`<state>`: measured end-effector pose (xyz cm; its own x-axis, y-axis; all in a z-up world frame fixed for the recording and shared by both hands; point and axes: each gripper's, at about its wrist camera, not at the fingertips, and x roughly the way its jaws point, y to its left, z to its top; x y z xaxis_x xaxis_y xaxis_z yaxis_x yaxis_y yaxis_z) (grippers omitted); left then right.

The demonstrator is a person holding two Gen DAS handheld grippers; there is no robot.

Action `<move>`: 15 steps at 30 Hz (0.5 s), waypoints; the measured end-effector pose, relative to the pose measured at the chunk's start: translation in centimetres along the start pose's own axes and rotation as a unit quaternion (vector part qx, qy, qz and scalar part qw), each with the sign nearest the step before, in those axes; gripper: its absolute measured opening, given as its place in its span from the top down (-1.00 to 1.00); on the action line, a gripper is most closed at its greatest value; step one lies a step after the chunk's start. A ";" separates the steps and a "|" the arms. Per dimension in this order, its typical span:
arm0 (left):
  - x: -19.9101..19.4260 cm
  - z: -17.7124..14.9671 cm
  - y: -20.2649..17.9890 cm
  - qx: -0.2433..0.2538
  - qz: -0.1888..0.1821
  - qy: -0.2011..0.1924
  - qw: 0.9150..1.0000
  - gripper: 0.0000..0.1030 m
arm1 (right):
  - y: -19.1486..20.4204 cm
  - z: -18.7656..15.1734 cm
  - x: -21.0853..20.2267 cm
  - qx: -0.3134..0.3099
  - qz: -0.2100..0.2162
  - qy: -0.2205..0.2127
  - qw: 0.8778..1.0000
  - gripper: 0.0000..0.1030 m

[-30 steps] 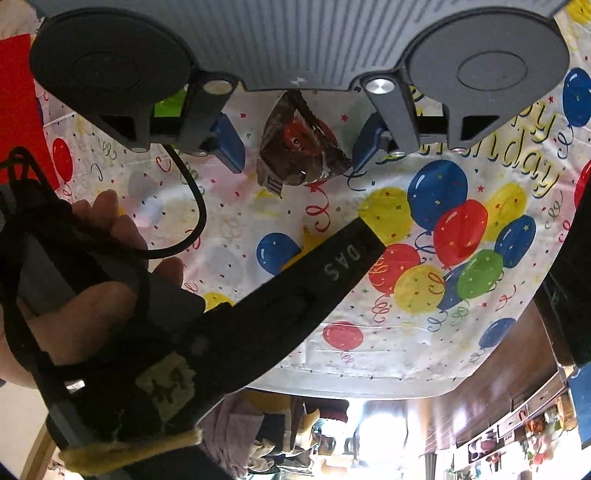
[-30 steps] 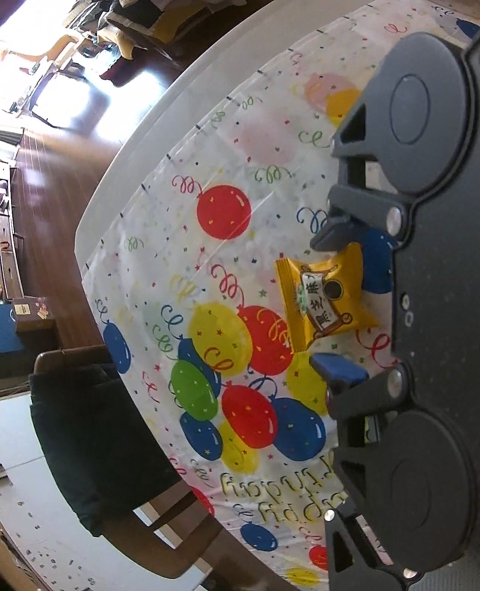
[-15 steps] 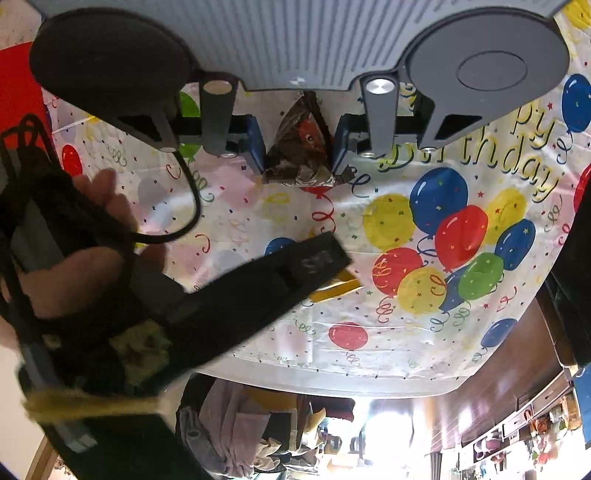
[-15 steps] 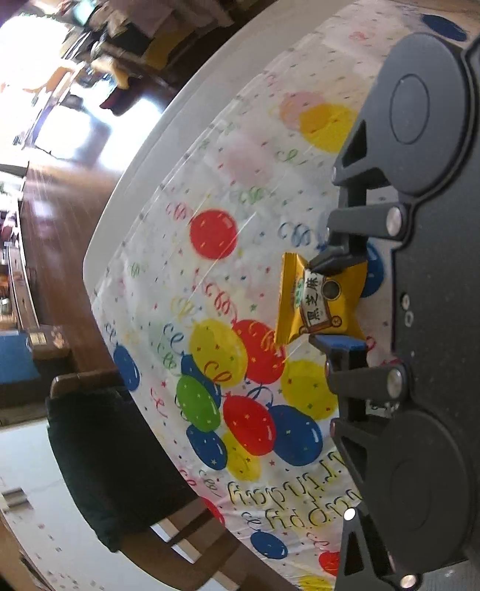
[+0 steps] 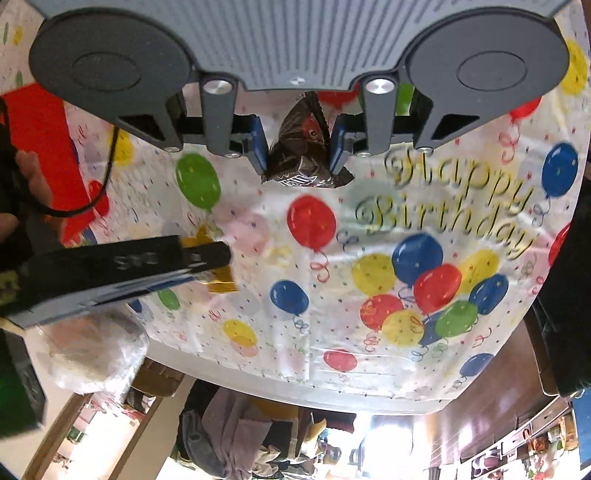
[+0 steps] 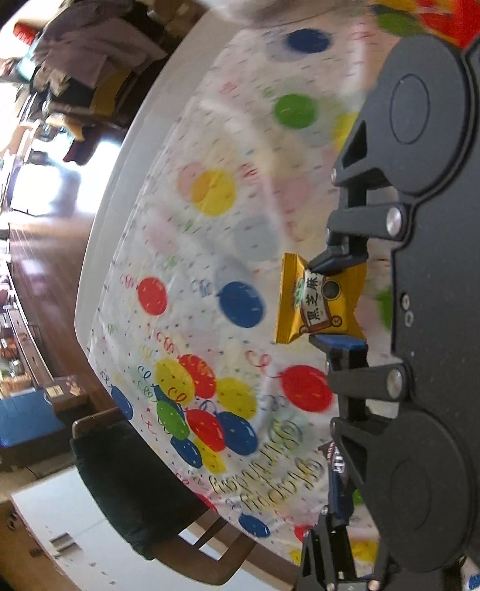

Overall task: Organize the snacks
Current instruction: 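Carry the brown wrapper and yellow packet into the red box and release both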

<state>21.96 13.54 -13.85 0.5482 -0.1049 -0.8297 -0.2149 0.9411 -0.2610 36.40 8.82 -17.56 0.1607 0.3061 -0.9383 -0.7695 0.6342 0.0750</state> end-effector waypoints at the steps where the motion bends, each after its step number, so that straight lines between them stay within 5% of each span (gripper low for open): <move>1: -0.4 -0.3 -0.2 0.001 -0.001 0.001 1.000 0.35 | -0.1 -0.6 -0.6 0.006 0.001 -0.001 1.000 0.34; 15: -6.3 -3.6 -5.8 0.045 -0.025 0.001 0.999 0.35 | -0.5 -10.0 -10.3 0.095 -0.008 -0.027 0.995 0.34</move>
<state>16.87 7.61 -8.85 0.5542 -0.1535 -0.8181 -0.1135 0.9597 -0.2569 28.96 -1.76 -11.31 0.2090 0.3292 -0.9209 -0.6364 0.7608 0.1275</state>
